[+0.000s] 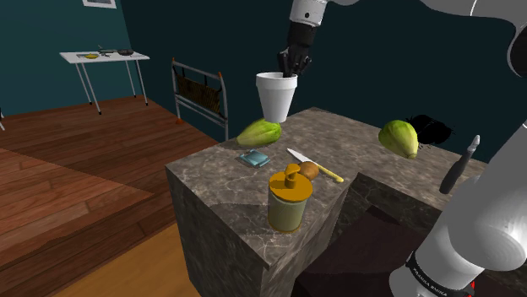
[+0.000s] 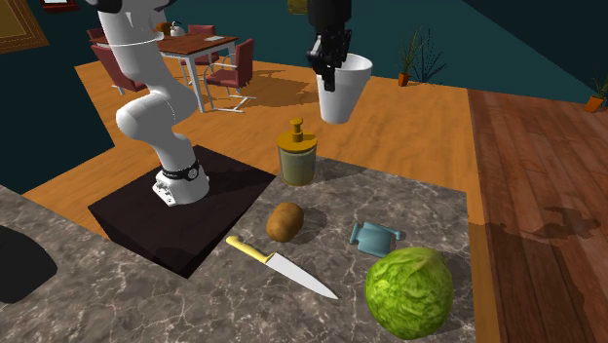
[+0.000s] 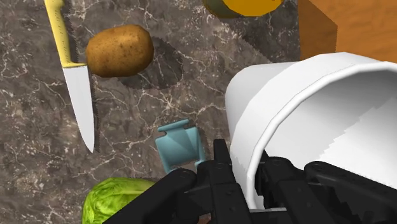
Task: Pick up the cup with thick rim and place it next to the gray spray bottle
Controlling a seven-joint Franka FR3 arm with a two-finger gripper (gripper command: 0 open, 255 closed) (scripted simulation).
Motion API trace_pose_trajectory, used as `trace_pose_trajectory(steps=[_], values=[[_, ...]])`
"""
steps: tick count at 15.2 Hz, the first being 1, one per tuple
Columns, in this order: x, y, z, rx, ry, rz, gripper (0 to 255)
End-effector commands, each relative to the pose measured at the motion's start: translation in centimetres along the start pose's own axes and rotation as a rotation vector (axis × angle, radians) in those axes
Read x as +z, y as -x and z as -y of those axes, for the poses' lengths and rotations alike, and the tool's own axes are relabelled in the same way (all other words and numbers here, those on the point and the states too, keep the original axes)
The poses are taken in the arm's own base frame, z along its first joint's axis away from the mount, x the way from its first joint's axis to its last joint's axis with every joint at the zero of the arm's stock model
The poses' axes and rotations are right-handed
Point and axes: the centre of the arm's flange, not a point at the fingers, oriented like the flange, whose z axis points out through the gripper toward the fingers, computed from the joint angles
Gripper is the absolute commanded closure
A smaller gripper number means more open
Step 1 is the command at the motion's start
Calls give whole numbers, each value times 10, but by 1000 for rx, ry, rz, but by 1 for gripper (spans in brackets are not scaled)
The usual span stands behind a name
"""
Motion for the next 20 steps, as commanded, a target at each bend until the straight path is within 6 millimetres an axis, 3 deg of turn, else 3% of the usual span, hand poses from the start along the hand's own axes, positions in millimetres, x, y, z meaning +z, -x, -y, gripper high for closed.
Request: trace_pose_trajectory(steps=[1,5,20], values=[[-10,0,2,0,0,0,255],[-30,-1,5,0,0,0,255],[-60,98,-163,0,0,0,255]])
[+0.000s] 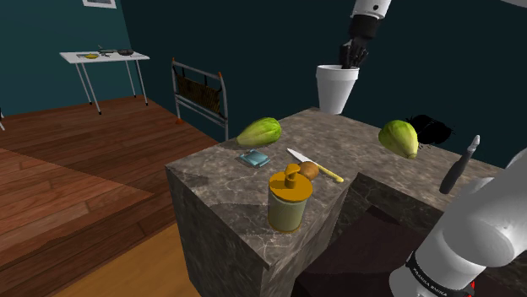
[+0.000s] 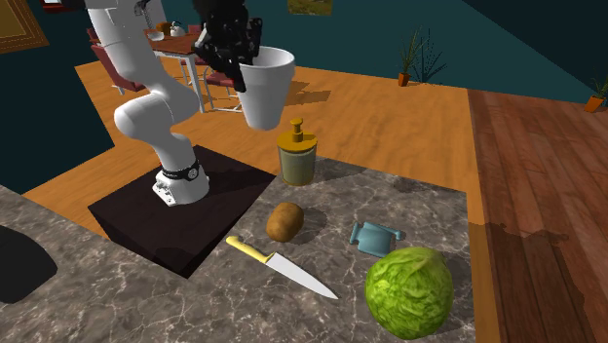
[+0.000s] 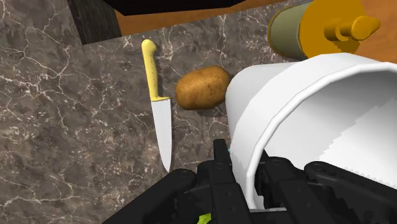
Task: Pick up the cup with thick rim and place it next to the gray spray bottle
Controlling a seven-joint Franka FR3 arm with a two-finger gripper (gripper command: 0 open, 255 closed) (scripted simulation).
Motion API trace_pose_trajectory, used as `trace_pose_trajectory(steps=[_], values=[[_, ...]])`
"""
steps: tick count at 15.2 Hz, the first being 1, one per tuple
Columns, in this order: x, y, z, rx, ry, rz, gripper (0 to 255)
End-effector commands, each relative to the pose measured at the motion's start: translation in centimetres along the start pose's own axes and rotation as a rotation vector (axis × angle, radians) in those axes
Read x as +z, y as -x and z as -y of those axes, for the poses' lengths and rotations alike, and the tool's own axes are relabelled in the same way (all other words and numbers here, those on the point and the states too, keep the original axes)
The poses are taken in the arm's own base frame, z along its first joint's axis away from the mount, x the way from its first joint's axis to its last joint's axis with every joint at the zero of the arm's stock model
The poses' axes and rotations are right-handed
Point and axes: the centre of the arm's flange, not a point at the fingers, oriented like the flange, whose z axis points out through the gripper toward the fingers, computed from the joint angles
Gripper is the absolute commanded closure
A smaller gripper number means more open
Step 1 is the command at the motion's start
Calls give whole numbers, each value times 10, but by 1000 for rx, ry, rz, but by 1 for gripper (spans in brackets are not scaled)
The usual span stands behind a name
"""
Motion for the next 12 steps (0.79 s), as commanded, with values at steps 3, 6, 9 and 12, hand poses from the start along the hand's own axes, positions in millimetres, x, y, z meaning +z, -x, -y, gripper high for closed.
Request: trace_pose_trajectory(steps=[3,6,9,12], values=[[-8,28,-44,-2,-1,0,255],[-14,48,-78,-2,-1,0,255],[-20,68,-111,-2,-1,0,255],[-26,88,-145,-2,-1,0,255]])
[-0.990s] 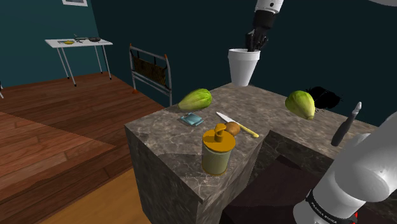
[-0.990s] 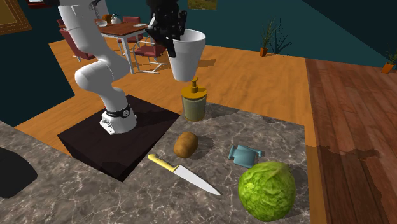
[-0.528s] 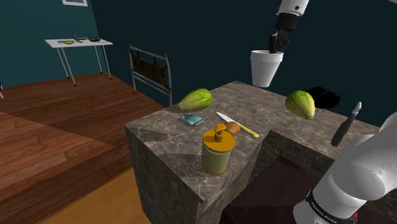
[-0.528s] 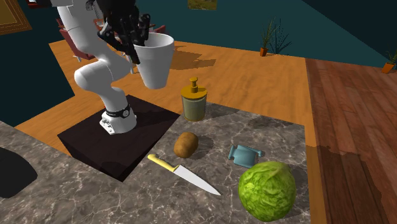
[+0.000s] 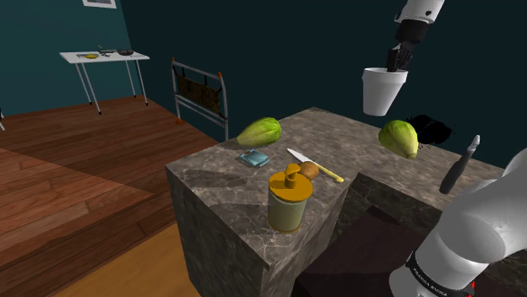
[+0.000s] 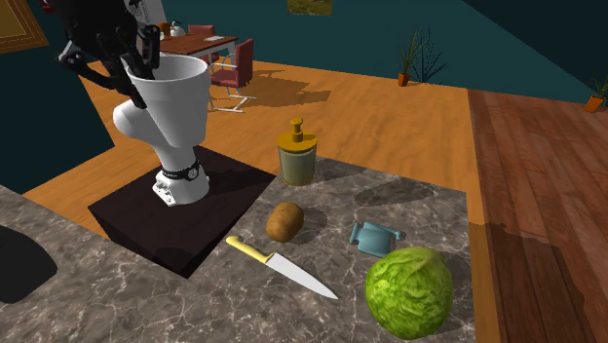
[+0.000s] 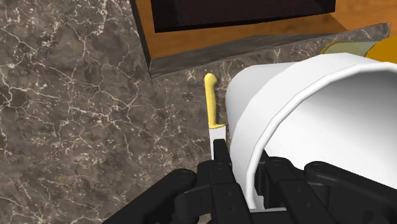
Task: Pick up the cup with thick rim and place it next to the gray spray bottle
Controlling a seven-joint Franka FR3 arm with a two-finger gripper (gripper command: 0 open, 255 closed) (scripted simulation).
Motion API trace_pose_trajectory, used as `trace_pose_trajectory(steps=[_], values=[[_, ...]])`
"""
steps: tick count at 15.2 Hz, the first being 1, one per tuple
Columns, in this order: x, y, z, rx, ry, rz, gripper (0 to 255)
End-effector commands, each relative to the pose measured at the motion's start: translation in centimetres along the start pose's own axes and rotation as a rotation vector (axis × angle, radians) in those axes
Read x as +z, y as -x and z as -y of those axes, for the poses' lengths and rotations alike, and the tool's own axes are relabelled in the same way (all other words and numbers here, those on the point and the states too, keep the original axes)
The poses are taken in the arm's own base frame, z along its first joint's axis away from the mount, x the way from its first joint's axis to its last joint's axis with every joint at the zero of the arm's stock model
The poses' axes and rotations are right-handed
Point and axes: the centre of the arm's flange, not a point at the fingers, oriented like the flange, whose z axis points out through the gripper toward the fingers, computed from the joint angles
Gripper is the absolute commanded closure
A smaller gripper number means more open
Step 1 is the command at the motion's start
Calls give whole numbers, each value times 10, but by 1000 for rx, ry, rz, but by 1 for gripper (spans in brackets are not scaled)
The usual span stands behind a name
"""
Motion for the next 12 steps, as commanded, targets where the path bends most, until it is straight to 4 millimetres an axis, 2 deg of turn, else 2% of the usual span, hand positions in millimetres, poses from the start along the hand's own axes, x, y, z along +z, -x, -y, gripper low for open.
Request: trace_pose_trajectory(steps=[1,12], values=[[-6,13,-26,-1,0,0,255],[-29,85,-150,-1,0,0,255]])
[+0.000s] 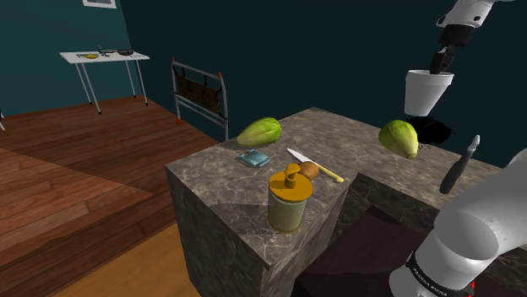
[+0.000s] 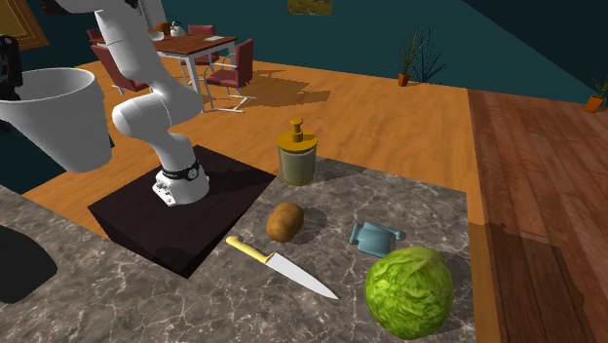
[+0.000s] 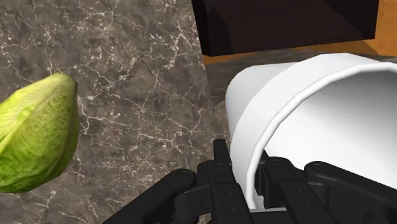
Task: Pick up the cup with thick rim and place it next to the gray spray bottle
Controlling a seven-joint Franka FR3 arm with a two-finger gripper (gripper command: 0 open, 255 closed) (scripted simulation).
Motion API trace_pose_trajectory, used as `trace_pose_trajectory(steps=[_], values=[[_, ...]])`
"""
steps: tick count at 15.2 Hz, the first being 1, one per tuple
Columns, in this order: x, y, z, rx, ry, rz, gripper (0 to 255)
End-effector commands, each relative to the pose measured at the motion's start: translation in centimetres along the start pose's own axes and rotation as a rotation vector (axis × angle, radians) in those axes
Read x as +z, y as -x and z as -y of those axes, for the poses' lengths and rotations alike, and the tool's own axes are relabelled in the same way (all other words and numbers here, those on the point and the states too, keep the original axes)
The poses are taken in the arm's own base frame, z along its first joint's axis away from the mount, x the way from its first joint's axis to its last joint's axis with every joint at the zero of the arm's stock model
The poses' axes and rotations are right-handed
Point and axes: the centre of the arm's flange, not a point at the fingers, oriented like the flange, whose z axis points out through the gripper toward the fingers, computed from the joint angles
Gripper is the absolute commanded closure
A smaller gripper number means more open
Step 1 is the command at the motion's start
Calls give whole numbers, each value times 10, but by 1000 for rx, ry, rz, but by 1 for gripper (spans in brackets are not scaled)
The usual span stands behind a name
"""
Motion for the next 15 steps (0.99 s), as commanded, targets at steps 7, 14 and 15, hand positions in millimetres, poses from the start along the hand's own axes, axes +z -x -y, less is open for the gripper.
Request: trace_pose_trajectory(steps=[7,14,15], values=[[-12,47,-81,-2,1,0,255],[24,48,-87,-2,1,0,255],[29,48,-88,-2,1,0,255]])
